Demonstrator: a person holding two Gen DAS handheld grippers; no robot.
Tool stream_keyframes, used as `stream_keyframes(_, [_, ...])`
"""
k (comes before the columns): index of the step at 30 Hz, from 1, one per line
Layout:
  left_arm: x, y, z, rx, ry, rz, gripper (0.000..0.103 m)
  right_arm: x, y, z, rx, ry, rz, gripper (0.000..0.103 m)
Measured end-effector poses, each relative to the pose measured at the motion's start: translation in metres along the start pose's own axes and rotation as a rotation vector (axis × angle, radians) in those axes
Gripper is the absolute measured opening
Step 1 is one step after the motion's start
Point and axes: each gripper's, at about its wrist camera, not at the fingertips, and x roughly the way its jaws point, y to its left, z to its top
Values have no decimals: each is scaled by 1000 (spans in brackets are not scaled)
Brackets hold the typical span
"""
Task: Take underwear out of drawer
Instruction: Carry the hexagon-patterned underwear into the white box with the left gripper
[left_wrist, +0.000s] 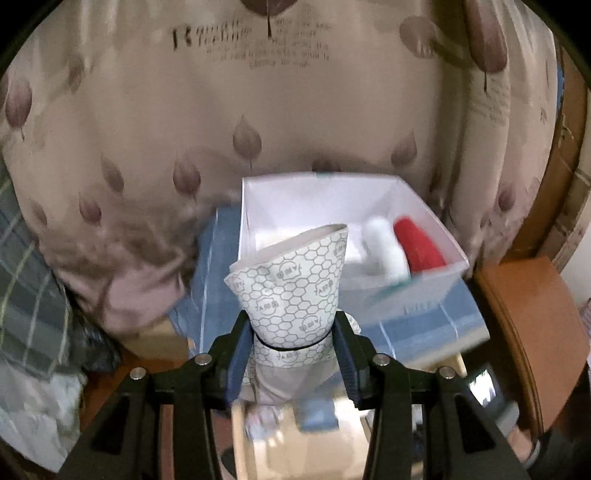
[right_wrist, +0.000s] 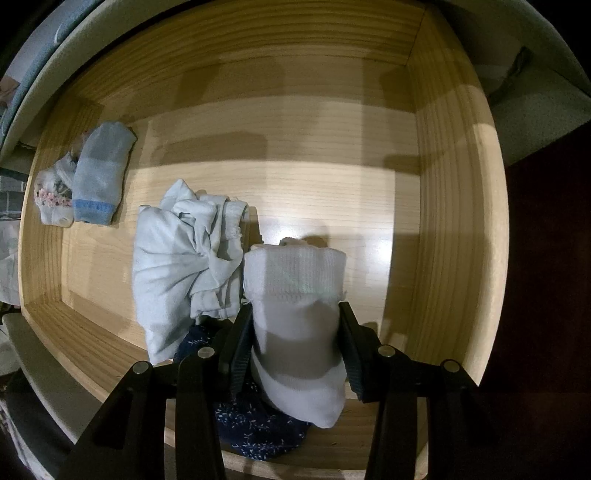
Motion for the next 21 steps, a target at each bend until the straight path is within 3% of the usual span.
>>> stream_keyframes(3, [11, -1, 27, 14, -18, 3, 44, 0, 0, 0, 1, 0, 0, 42])
stream_keyframes(7, [46, -2, 54, 29, 27, 2, 44, 0, -1, 1, 2, -1, 0, 42])
stream_keyframes(11, [82, -6, 59, 28, 75, 17, 44, -1, -3, 2, 2, -1, 1, 42])
stream_keyframes(21, [126, -21, 58, 82, 139, 44, 44, -1, -2, 2, 3, -2, 2, 42])
